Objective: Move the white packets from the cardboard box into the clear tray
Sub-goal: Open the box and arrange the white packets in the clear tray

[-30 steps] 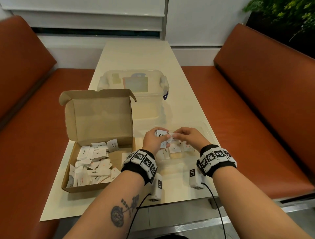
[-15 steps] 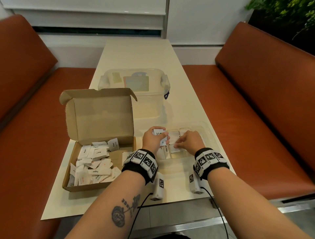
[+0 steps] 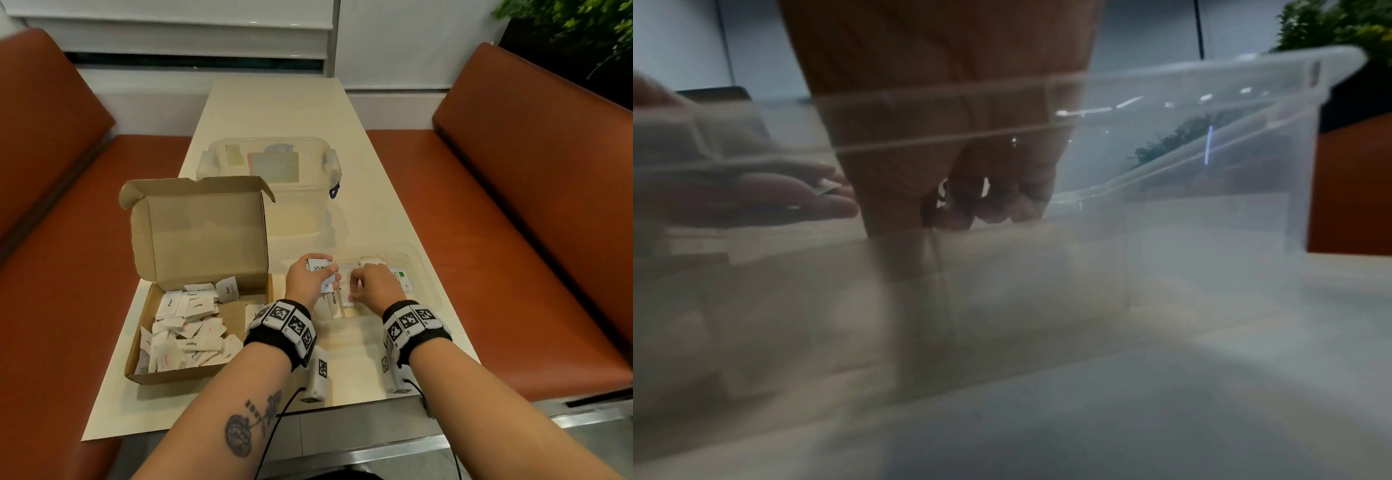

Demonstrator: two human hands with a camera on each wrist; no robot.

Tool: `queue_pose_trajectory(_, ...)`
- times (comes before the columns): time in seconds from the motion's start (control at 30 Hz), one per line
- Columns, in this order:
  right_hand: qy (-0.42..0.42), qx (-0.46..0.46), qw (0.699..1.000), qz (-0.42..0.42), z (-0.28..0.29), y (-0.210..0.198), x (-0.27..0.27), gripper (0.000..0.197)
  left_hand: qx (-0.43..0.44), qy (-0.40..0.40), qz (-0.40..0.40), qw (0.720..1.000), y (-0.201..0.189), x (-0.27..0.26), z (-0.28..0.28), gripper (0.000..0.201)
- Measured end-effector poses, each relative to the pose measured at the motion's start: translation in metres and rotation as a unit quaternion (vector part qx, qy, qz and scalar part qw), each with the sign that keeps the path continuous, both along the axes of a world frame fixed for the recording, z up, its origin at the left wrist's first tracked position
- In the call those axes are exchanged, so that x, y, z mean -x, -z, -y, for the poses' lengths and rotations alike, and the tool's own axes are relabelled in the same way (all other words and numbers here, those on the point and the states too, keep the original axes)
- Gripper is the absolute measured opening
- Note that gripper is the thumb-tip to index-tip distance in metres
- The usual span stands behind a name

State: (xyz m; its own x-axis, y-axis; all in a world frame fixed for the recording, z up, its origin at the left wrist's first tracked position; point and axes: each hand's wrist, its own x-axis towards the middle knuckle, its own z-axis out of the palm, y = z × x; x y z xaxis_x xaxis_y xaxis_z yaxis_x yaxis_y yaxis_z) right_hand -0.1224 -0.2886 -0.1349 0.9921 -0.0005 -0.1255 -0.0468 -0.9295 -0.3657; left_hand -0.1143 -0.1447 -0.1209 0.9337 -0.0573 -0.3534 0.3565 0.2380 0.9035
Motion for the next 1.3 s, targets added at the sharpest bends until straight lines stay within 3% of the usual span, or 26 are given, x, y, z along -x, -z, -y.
queue_pose_trajectory(0.1,-0.006,0.010,1.000,0.007,-0.001,0.001,-0.002,0.004,-0.004,0.002,0.001,1.000,0.000,0.000,0.000,0.019)
queue_pose_trajectory(0.33,0.009,-0.009,1.000,0.020,-0.001,0.005,-0.001,0.006,-0.016,0.008,0.010,1.000,0.001,0.001,-0.001,0.020)
queue_pose_trajectory(0.4,0.043,-0.080,0.994,0.054,-0.001,0.003,0.001,0.006,-0.024,0.016,0.013,1.000,0.000,0.002,0.000,0.021)
queue_pose_trajectory(0.5,0.097,-0.228,0.963,0.104,-0.005,-0.007,0.005,0.010,-0.032,0.032,0.022,0.999,-0.001,0.003,0.001,0.023)
queue_pose_trajectory(0.6,0.090,-0.334,0.935,0.079,-0.011,-0.022,0.008,0.009,-0.041,0.036,0.031,0.998,-0.001,0.002,0.001,0.023)
queue_pose_trajectory(0.7,0.066,-0.381,0.921,0.052,-0.015,-0.030,0.011,0.008,-0.041,0.006,0.016,0.999,-0.002,0.000,0.000,0.026)
queue_pose_trajectory(0.9,0.076,-0.350,0.933,0.034,-0.026,-0.028,0.013,0.034,-0.006,0.028,-0.009,1.000,-0.005,0.000,0.003,0.012)
queue_pose_trajectory(1.07,0.113,-0.382,0.917,0.024,-0.019,-0.028,0.009,0.030,0.051,0.067,-0.038,0.996,-0.006,-0.002,0.002,0.025)
queue_pose_trajectory(1.2,0.138,-0.398,0.907,0.017,-0.008,-0.026,0.007,0.026,0.104,0.047,-0.065,0.991,-0.010,-0.005,-0.001,0.005)
queue_pose_trajectory(1.3,0.143,-0.407,0.902,0.004,-0.001,-0.025,0.007,0.013,0.115,0.037,-0.062,0.991,-0.010,-0.005,-0.003,0.016)
